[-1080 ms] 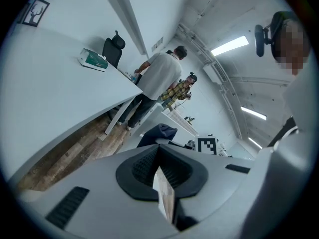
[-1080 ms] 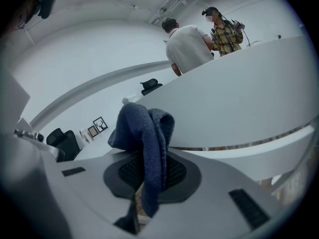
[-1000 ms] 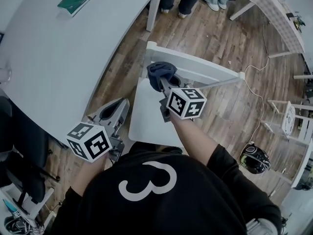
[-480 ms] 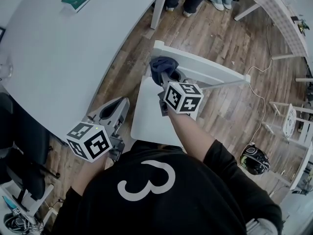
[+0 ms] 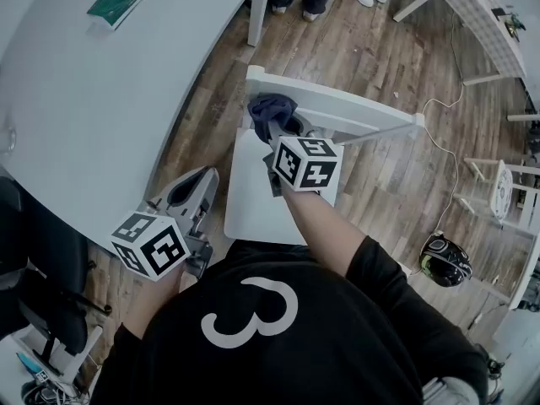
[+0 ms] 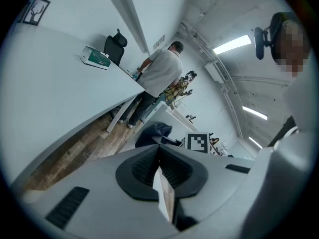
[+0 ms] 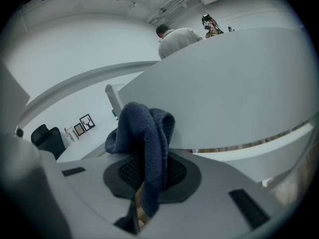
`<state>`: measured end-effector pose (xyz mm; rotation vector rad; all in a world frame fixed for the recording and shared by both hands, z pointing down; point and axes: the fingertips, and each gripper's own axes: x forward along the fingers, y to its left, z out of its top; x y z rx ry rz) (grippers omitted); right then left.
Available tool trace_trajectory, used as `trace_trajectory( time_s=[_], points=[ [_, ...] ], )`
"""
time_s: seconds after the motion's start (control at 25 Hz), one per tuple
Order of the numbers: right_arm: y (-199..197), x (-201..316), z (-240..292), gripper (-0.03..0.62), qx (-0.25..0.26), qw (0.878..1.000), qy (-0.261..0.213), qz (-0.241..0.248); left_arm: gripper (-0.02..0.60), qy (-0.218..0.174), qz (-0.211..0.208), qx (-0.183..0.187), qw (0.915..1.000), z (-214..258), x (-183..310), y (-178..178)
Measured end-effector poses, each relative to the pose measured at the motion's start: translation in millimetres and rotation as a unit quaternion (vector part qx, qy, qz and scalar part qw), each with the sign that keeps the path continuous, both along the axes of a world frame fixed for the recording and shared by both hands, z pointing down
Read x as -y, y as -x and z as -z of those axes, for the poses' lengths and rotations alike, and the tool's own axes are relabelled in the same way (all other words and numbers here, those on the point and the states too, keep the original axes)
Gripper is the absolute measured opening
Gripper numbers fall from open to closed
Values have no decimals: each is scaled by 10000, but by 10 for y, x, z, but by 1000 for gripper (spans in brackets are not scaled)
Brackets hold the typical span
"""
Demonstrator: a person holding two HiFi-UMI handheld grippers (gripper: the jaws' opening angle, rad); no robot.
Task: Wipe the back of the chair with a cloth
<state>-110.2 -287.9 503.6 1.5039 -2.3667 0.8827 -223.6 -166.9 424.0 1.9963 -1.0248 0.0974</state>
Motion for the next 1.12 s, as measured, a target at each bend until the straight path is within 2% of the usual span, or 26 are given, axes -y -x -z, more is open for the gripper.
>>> trace_trajectory(
  time_s=[0.6,1.12],
  points=[
    [-968,-174,-21,51,-144,9980,46,-606,14,126,-541,-1,9985,-78,-151,-664],
    [-1913,-317,-29,52,-184,9958,41,-901,14,253,-637,60,9976,-121,-439,-1246]
  ],
)
